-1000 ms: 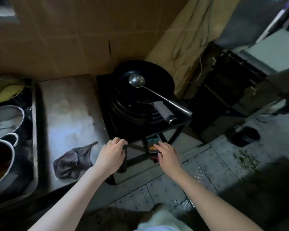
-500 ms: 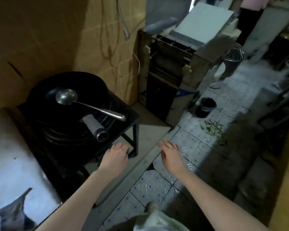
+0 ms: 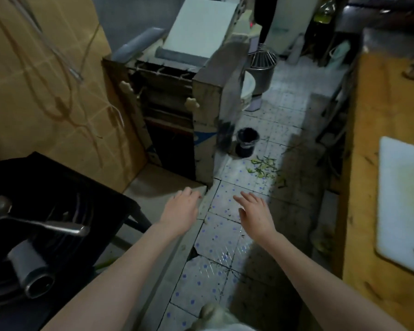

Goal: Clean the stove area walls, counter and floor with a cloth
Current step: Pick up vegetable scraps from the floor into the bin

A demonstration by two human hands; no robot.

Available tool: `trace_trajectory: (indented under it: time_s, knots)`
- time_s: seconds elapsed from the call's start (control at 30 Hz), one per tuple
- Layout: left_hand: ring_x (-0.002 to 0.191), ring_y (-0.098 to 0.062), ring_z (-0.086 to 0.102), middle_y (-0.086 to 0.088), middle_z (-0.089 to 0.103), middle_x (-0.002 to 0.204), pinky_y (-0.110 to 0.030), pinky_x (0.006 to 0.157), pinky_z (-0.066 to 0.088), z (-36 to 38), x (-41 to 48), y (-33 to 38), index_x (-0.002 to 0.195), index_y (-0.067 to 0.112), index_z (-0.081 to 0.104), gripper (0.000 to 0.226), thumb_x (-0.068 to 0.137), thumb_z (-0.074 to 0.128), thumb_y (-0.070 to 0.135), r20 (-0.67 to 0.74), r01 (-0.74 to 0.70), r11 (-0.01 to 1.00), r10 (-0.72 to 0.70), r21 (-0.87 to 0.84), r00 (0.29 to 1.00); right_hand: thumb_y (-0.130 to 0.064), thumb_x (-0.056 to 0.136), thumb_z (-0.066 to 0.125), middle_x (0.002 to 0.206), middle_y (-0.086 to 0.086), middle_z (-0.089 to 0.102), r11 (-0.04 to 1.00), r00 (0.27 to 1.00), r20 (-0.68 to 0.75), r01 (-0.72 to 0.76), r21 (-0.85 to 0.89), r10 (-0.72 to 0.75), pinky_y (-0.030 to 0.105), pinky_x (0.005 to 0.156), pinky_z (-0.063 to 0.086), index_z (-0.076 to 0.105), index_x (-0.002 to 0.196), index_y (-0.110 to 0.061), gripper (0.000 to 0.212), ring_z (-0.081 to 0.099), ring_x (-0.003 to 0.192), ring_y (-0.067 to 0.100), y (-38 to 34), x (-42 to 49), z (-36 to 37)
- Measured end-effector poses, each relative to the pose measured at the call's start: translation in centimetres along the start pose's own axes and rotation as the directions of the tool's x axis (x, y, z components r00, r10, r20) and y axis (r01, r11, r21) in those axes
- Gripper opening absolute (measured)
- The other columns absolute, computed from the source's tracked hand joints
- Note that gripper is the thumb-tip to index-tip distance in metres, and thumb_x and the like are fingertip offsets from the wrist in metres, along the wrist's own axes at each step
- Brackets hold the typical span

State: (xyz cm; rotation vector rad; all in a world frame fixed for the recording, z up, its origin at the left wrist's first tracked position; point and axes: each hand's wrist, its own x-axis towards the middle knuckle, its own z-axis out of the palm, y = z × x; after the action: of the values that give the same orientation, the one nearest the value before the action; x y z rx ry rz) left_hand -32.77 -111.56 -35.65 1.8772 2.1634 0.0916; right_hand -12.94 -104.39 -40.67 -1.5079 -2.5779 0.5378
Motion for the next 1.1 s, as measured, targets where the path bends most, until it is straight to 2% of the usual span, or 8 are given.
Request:
trace_trajectory:
  time_s: [0.17,0.4,0.6,0.87,1.1]
  knots:
    - [0.111,-0.026,0.047,-0.007,0.047,0.126,-0.038,0.087,0.040,-1.0,5.7,3.2,0.128,0.018,0.045,0.035,0.093,0.042,0.016,-0.028,-0.099,0.993,0.101,0.066,0.994,-0.013,0.097,0.043,0.150,0.002,0.035,0.997,0.995,-0.063,-0.079,0.004,0.079,0.040,0.115,0.018,0.041,0.139,-0.025,0.044,0.025,0.141,0.023,3.7,1.5,-2.9]
    - [0.110,-0.026,0.049,-0.006,0.049,0.123,-0.039,0.088,0.042,-2.3,12.4,6.6,0.126,0.018,0.048,0.033,0.093,0.042,0.017,-0.034,-0.217,0.974,0.220,0.068,0.975,-0.013,0.096,0.044,0.148,0.003,0.038,0.985,0.973,-0.154,-0.173,0.001,0.171,0.041,0.114,0.020,0.044,0.137,-0.023,0.042,0.027,0.139,0.023,7.1,4.0,-6.3]
    - [0.108,-0.027,0.050,-0.007,0.051,0.122,-0.039,0.086,0.042,-2.9,18.9,7.8,0.126,0.018,0.047,0.033,0.093,0.042,0.017,-0.046,-0.302,0.949,0.307,0.089,0.951,-0.011,0.095,0.044,0.148,0.004,0.038,0.969,0.954,-0.172,-0.245,0.015,0.244,0.045,0.113,0.020,0.044,0.138,-0.022,0.044,0.027,0.139,0.025,9.4,7.5,-7.9]
    - [0.107,-0.024,0.049,-0.005,0.050,0.122,-0.036,0.084,0.041,-3.2,30.4,7.5,0.126,0.020,0.047,0.032,0.094,0.042,0.020,-0.061,-0.337,0.937,0.343,0.088,0.937,-0.010,0.094,0.044,0.150,0.003,0.035,0.947,0.938,-0.154,-0.320,-0.035,0.311,0.045,0.115,0.018,0.042,0.139,-0.024,0.047,0.024,0.141,0.025,12.5,16.8,-9.4]
    - [0.111,-0.028,0.047,-0.009,0.049,0.123,-0.040,0.089,0.039,-6.3,41.8,7.0,0.123,0.014,0.048,0.031,0.093,0.043,0.020,-0.063,-0.324,0.943,0.329,0.078,0.942,-0.011,0.091,0.049,0.147,0.006,0.040,0.865,0.853,-0.150,-0.502,0.023,0.499,0.047,0.114,0.025,0.047,0.136,-0.023,0.046,0.033,0.137,0.025,17.3,25.6,-13.6]
